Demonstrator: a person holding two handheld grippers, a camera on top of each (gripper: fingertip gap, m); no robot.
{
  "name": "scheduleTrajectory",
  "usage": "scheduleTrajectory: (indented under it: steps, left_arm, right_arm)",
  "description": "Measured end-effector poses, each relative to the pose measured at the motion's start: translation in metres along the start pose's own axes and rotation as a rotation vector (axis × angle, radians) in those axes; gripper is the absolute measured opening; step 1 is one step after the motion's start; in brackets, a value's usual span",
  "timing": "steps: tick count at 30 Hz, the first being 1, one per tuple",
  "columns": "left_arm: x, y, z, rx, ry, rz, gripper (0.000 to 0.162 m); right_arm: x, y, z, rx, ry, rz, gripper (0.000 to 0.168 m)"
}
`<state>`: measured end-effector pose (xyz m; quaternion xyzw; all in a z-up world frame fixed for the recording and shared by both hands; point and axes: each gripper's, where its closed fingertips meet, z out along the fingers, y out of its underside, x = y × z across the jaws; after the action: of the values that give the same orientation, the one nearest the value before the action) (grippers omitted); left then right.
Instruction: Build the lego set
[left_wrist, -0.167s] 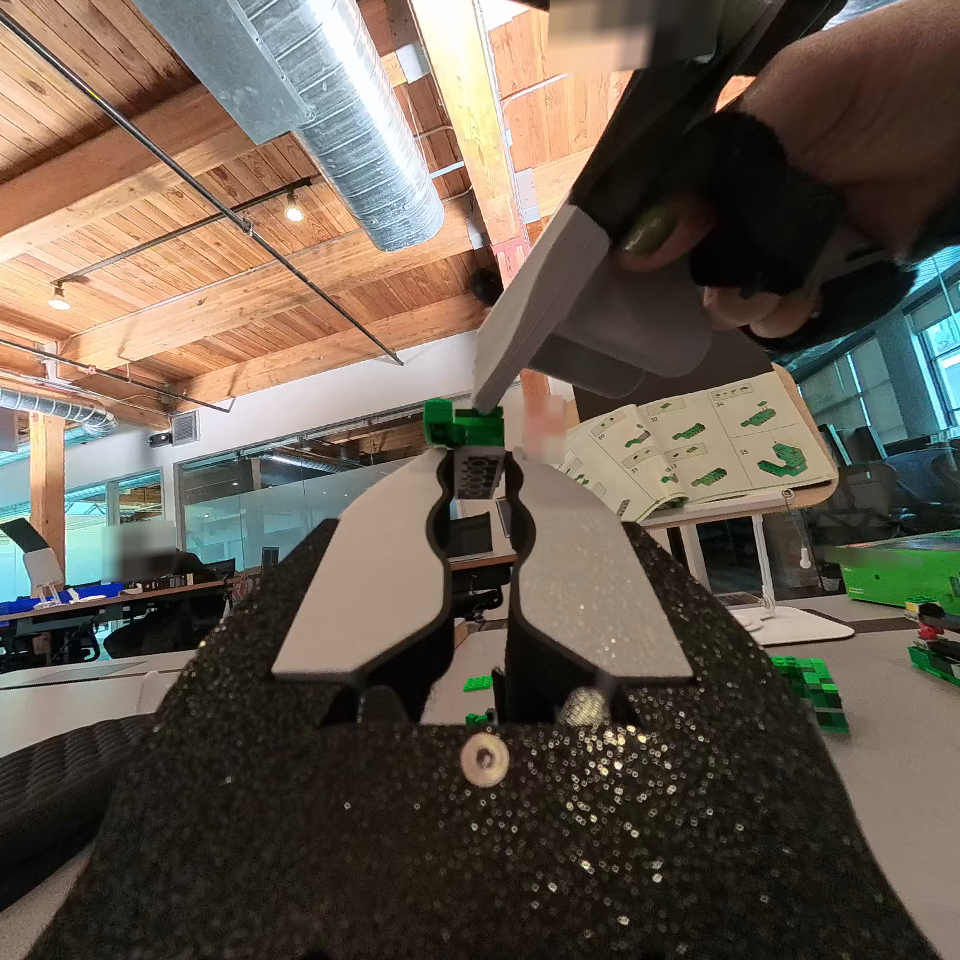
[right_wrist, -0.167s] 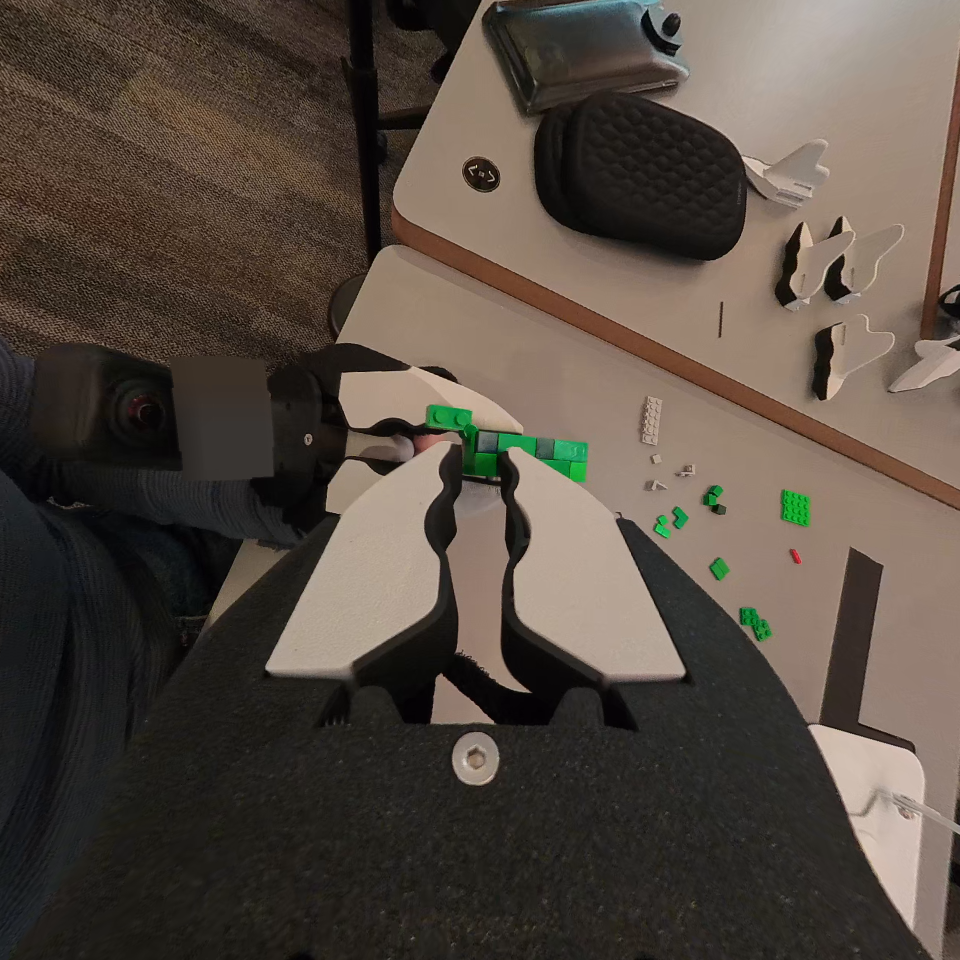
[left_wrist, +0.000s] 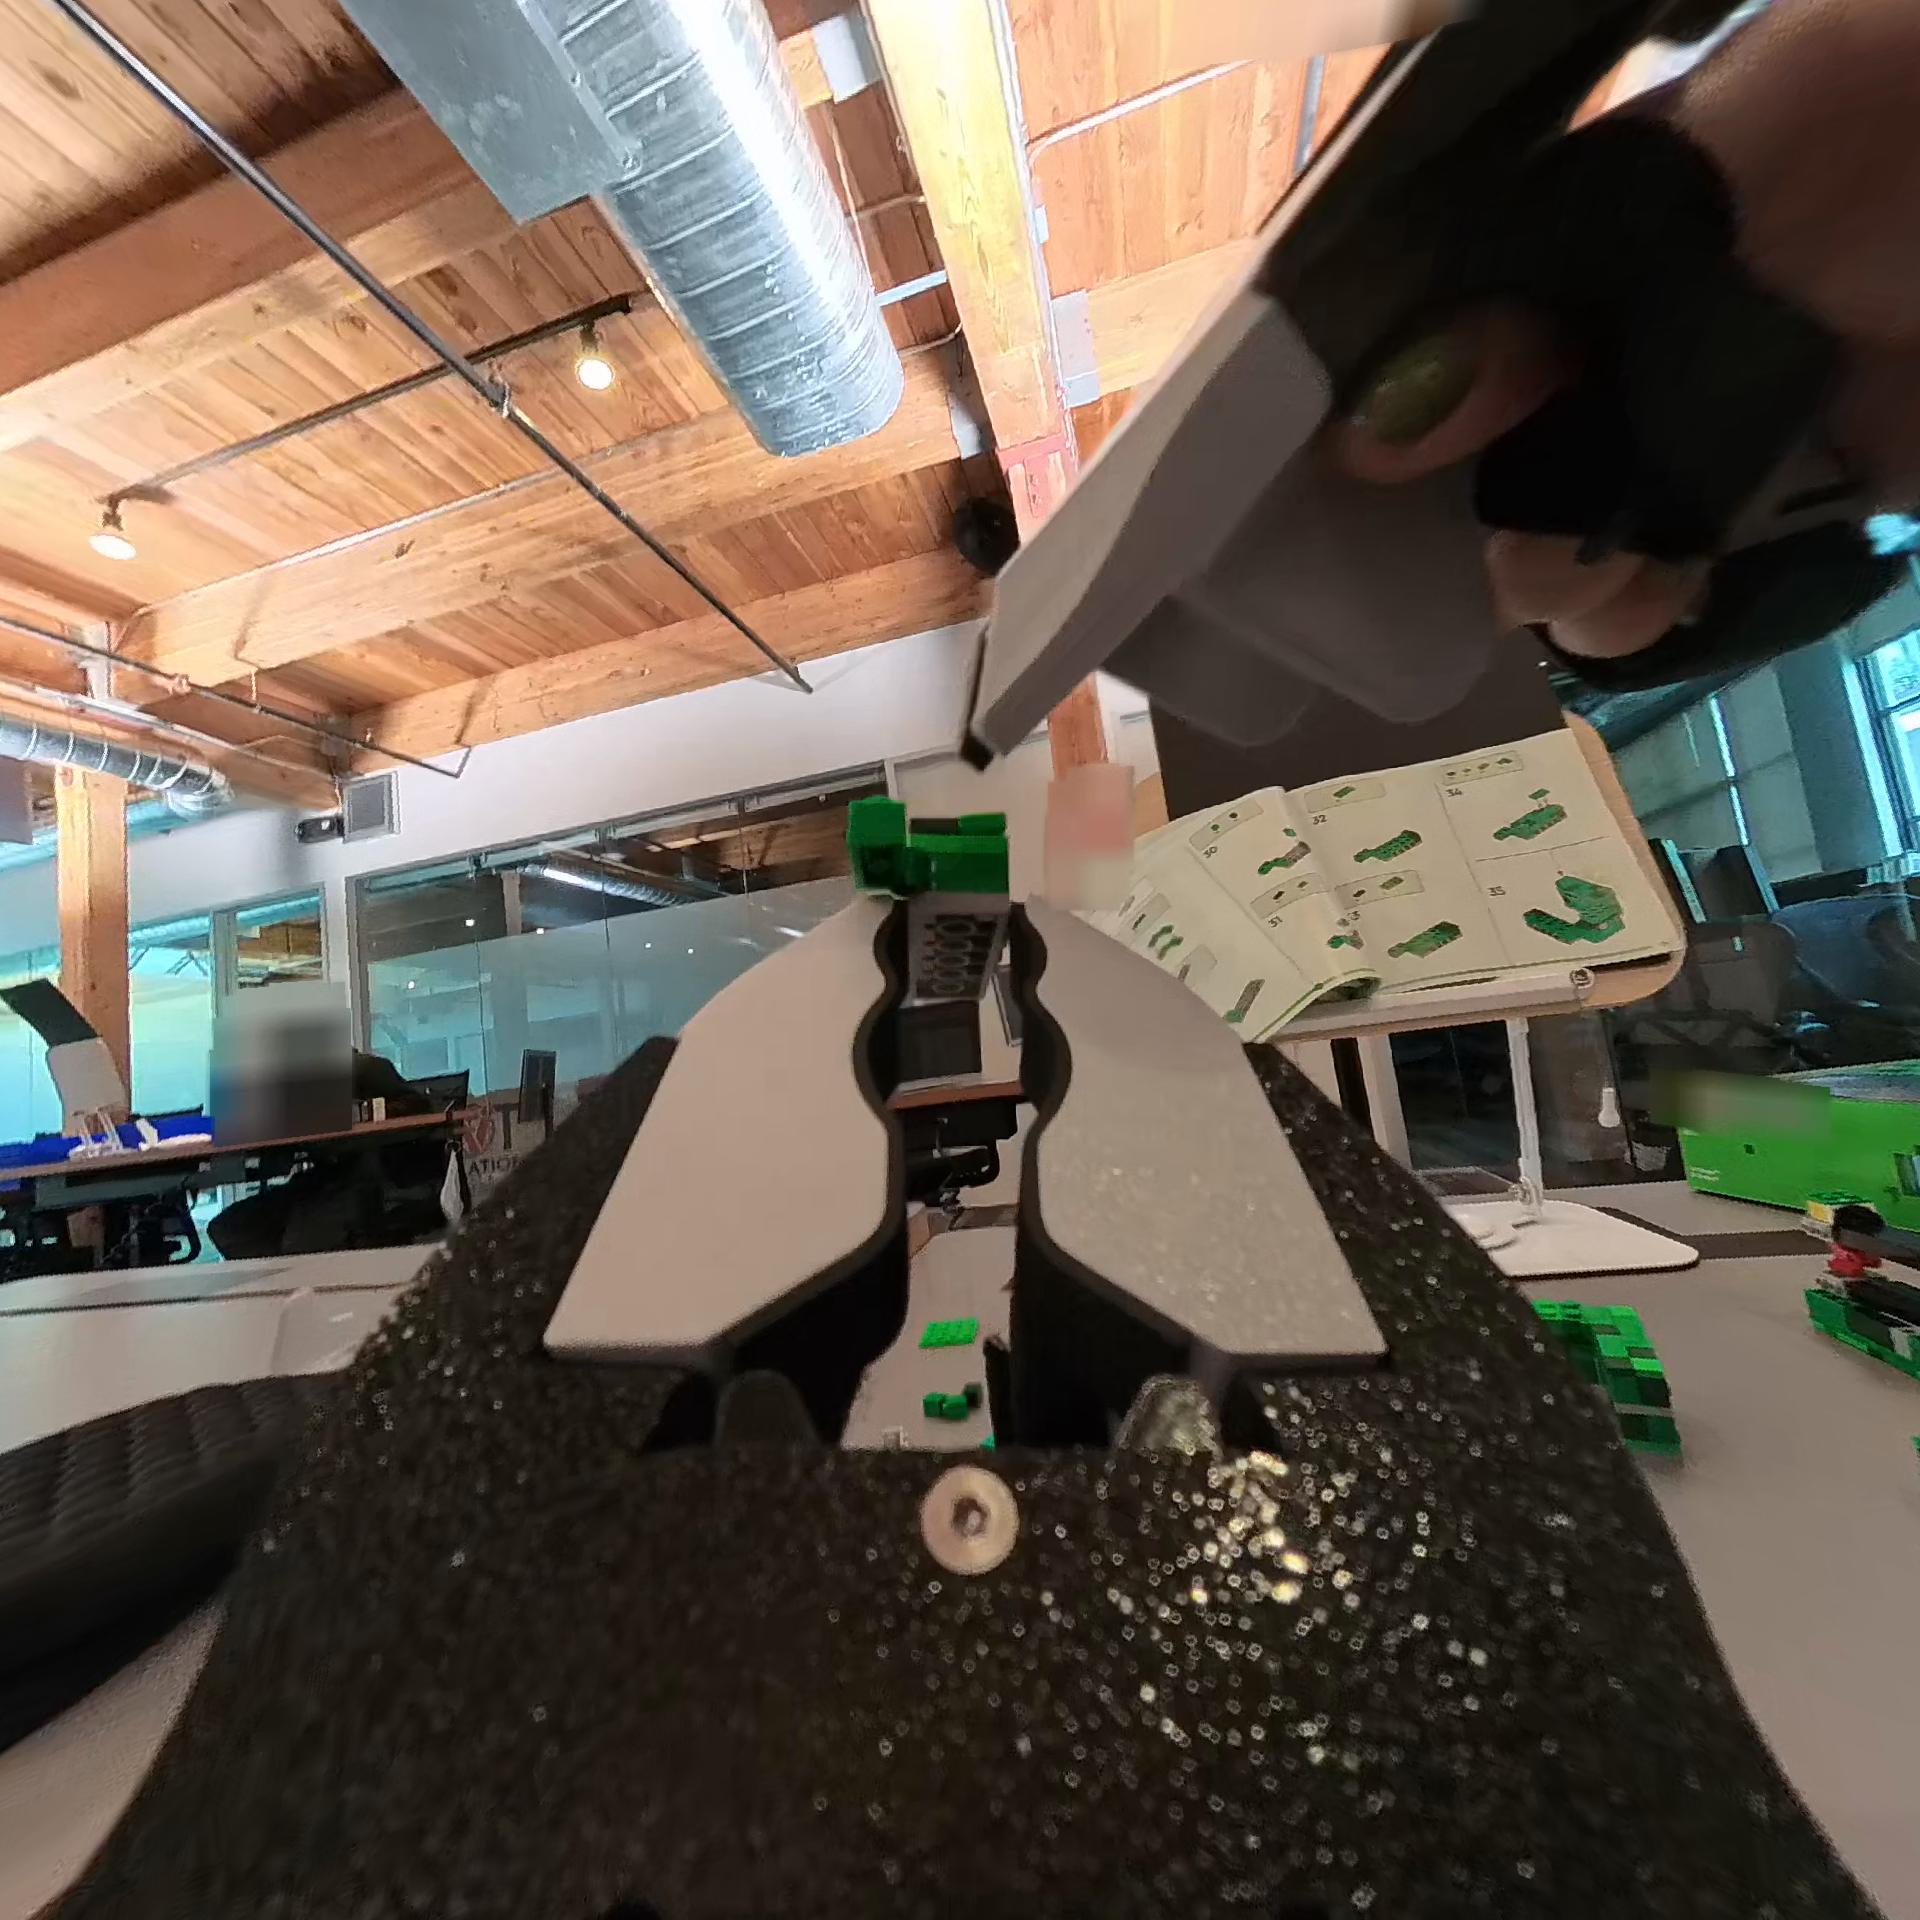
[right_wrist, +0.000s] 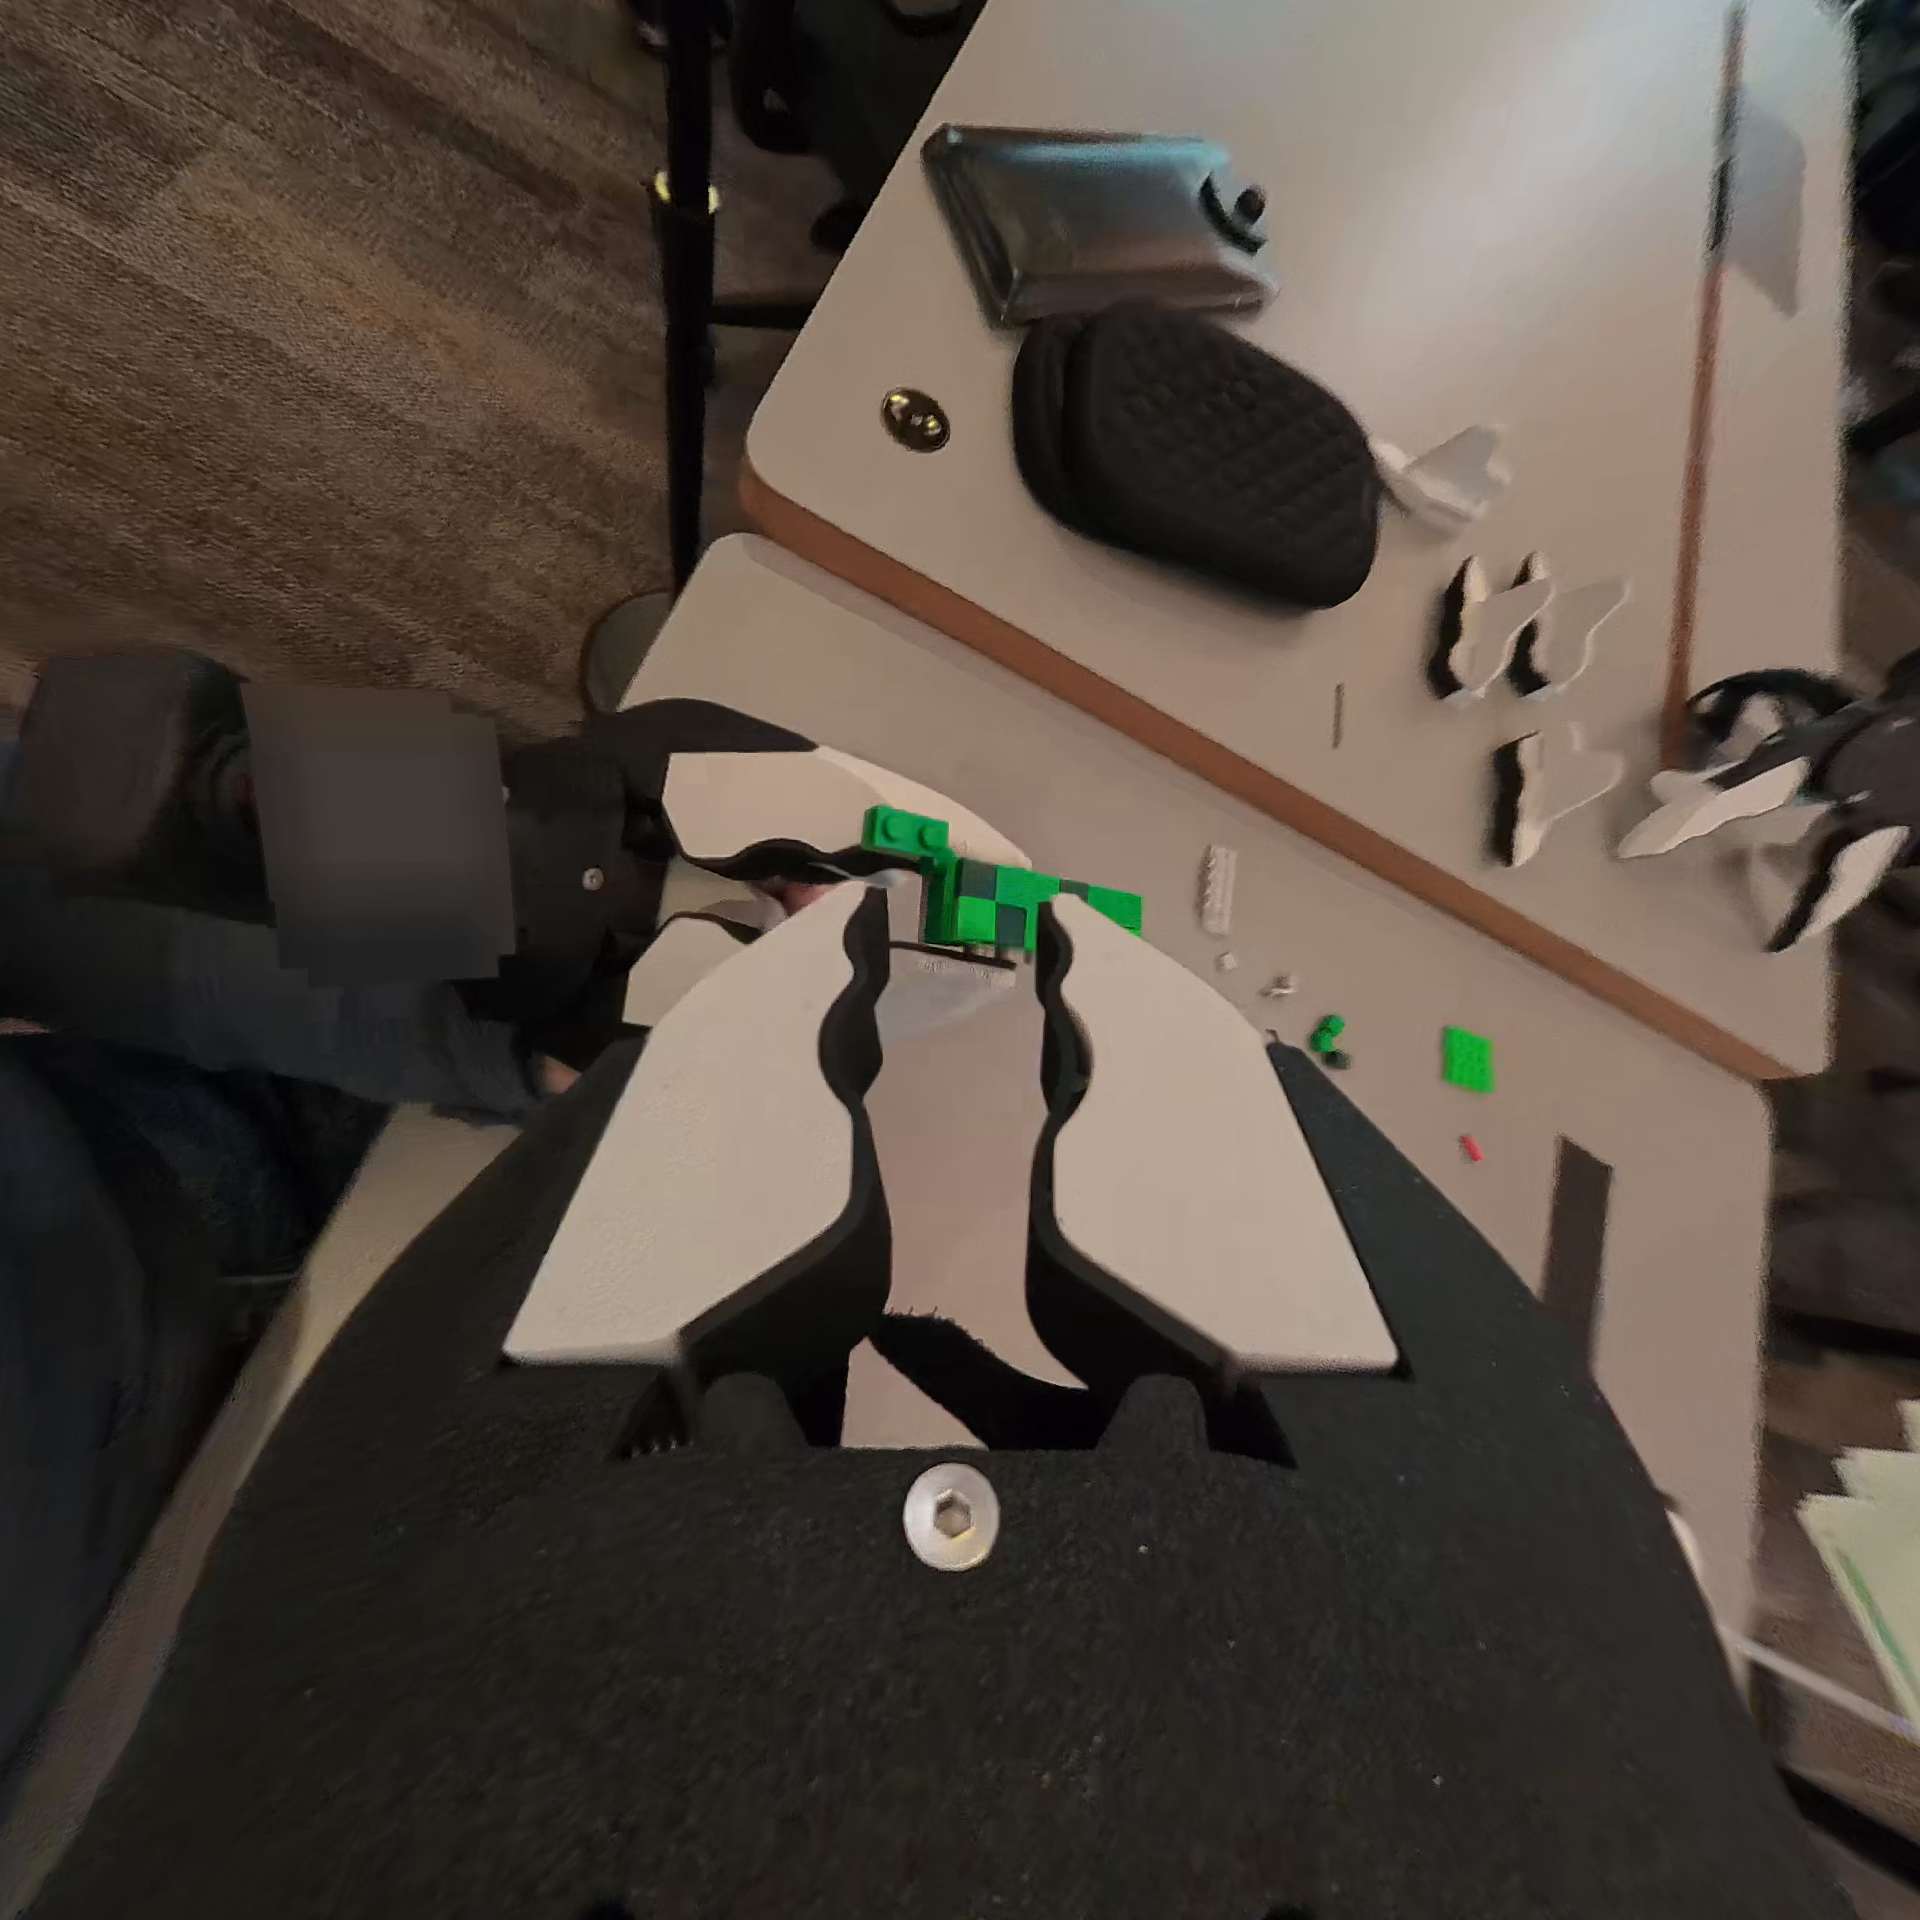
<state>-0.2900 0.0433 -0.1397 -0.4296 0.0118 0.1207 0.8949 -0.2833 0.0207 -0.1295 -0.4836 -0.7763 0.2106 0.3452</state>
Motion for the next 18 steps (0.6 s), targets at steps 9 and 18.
scheduleTrajectory:
  steps: [9,18]
  left_arm:
    - [-0.007,0.013,0.001,-0.094,-0.048,-0.025,0.017]
    - [-0.007,0.018,0.002,-0.123,-0.046,-0.025,0.017]
  right_arm:
    - [-0.003,0.011,0.013,-0.138,0.367,-0.332,0.031]
    - [0.005,0.014,0.026,-0.196,0.396,-0.333,0.027]
